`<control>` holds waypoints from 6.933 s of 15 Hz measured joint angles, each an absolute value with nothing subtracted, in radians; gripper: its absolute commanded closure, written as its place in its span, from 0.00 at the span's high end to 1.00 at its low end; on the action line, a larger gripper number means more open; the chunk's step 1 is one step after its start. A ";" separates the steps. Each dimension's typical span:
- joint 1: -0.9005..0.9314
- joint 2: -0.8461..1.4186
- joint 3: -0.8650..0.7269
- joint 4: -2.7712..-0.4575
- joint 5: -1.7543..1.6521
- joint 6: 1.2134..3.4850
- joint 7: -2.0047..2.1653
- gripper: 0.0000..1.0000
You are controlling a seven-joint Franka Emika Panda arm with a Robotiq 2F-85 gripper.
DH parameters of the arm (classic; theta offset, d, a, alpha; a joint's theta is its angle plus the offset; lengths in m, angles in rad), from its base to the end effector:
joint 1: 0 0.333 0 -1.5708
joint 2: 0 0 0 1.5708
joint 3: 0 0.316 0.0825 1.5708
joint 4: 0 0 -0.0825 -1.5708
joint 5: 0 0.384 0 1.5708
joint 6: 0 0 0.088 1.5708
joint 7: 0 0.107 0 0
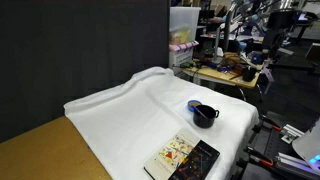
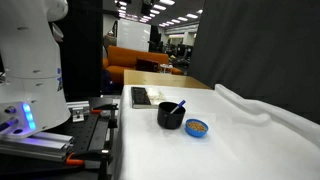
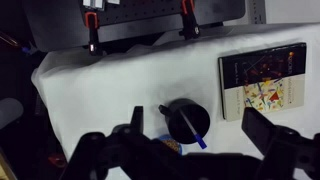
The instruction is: Remove the pen from the black cup and put it next to the book
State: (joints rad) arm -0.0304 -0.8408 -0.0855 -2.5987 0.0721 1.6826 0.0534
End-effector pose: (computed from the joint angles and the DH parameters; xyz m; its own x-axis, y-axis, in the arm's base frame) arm 0.2908 -0.0293 0.5013 0.9861 -0.1427 -0.0847 -0.1529 -0.9797 -0.1297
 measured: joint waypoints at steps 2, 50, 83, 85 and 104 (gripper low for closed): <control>-0.030 -0.841 -0.086 -2.599 0.072 1.683 0.053 1.00; -0.027 -0.714 0.033 -2.545 0.047 1.688 0.065 1.00; 0.045 -0.558 0.158 -2.498 -0.034 1.771 0.157 1.00; 0.048 -0.553 0.160 -2.498 -0.045 1.772 0.157 1.00; 0.113 -0.194 0.244 -2.271 -0.144 1.840 0.245 1.00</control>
